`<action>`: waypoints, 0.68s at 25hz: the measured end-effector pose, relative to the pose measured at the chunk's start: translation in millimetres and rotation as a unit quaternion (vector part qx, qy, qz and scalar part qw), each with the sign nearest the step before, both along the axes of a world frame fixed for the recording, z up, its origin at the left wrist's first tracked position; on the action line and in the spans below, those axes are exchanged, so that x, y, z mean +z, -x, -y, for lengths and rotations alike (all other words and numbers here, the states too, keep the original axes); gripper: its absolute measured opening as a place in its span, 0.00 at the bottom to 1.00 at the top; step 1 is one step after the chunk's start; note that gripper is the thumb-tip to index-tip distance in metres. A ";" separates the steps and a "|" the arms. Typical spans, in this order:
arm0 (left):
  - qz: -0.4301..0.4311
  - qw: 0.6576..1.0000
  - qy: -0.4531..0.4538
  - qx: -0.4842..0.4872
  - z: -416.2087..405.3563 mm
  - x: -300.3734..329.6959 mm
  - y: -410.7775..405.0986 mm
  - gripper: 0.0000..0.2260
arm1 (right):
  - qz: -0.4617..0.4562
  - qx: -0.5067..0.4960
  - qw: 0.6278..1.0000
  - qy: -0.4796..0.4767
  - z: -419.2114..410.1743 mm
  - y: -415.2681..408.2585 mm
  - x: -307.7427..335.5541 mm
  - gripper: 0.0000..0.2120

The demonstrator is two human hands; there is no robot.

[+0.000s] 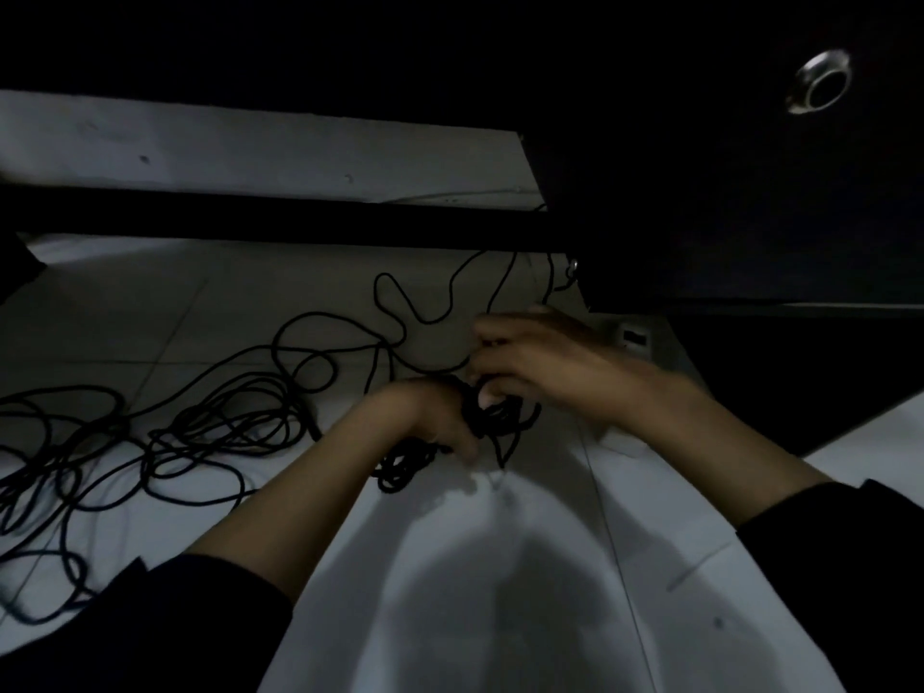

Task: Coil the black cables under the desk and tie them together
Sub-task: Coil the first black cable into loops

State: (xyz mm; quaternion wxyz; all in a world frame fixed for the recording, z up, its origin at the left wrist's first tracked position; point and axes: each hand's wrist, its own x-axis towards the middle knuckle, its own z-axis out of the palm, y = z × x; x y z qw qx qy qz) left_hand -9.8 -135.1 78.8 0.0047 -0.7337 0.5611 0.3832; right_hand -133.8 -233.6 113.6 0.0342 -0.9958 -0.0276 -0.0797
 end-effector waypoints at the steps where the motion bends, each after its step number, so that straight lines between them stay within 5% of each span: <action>1: -0.004 1.000 -0.018 -0.026 1.9 0.6 -0.7 0.15 | -0.025 -0.012 0.996 -0.082 3.8 -4.9 1.8 0.06; 4: -0.140 0.990 -0.003 -0.025 -3.1 -7.0 -3.4 0.08 | -0.095 -0.089 0.940 -0.317 24.0 -12.4 -8.7 0.05; 8: -0.335 0.937 0.086 0.035 -10.3 -19.3 -3.1 0.07 | -0.081 -0.149 0.878 -0.447 44.9 -6.1 -33.9 0.10; 11: -0.451 0.867 0.121 0.175 -0.9 -34.0 -0.9 0.04 | -0.078 -0.206 0.873 -0.436 49.1 6.9 -52.3 0.19; 13: -0.523 0.786 0.110 0.312 8.2 -48.2 2.8 0.06 | -0.075 -0.233 0.882 -0.402 51.2 8.0 -71.3 0.13; 15: -0.512 0.746 0.114 0.409 17.3 -65.2 7.3 0.10 | -0.092 -0.273 0.872 -0.395 51.4 7.4 -85.6 0.04; 17: -0.481 0.717 0.140 0.484 28.9 -85.0 14.6 0.16 | -0.103 -0.287 0.876 -0.374 51.0 9.9 -98.7 0.07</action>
